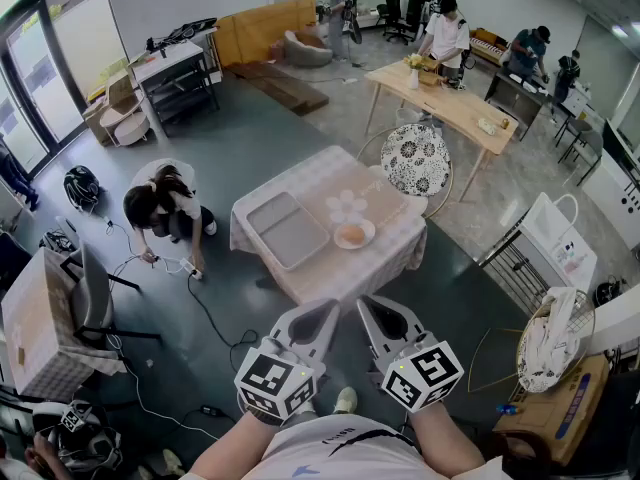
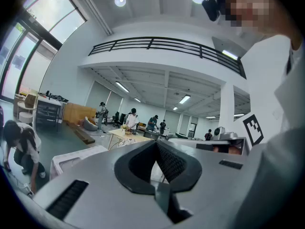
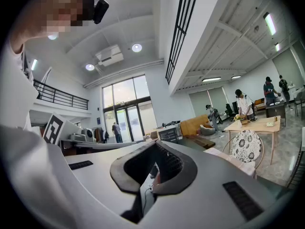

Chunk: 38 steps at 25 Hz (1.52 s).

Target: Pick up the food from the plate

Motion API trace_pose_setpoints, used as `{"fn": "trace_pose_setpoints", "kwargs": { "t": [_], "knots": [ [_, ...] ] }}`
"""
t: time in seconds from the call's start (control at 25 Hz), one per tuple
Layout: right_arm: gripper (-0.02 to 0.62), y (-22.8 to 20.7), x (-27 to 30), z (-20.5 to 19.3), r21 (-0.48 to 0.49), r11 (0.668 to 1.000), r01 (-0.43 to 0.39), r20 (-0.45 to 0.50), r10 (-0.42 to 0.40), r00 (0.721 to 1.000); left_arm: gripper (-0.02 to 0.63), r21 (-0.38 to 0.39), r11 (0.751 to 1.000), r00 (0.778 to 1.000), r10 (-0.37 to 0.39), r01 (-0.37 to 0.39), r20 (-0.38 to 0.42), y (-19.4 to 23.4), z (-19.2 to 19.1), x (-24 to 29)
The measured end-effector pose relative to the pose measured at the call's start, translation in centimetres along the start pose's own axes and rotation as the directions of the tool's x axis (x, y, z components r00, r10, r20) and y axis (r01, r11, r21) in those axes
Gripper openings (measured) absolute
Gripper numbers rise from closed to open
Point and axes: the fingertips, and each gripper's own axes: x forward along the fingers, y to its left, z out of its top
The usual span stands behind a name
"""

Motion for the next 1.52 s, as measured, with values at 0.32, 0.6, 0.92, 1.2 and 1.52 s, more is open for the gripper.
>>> {"fn": "trace_pose_setpoints", "kwargs": {
  "t": [0.32, 0.6, 0.92, 1.2, 1.52],
  "knots": [
    [0.014, -0.7, -0.5, 0.0, 0.004, 1.0, -0.006, 0.003, 0.006, 1.0, 0.005, 0.003, 1.0, 1.0, 0.005, -0.005, -0.002, -0.6, -0.2, 0.7],
    [0.015, -1.4, -0.7, 0.2, 0.033, 0.999, -0.013, 0.018, 0.013, 1.0, 0.005, 0.002, 1.0, 1.0, 0.003, -0.003, -0.006, -0.9, -0.3, 1.4],
    [0.015, -2.8, -1.5, 0.7, 0.061, 0.998, -0.02, 0.057, 0.016, 0.998, 0.006, 0.002, 1.0, 1.0, 0.015, -0.015, -0.011, -0.9, -0.4, 2.3],
    [0.017, -4.5, -3.4, 1.1, 0.066, 0.998, -0.02, 0.079, 0.015, 0.997, 0.006, 0.015, 0.999, 0.999, 0.035, -0.035, -0.008, -2.5, -1.0, 3.7],
    [0.017, -6.6, -4.6, 0.8, 0.092, 0.996, -0.011, 0.09, 0.003, 0.996, 0.005, 0.021, 0.998, 0.998, 0.055, -0.054, -0.025, -3.2, -1.8, 5.1]
  ]
}}
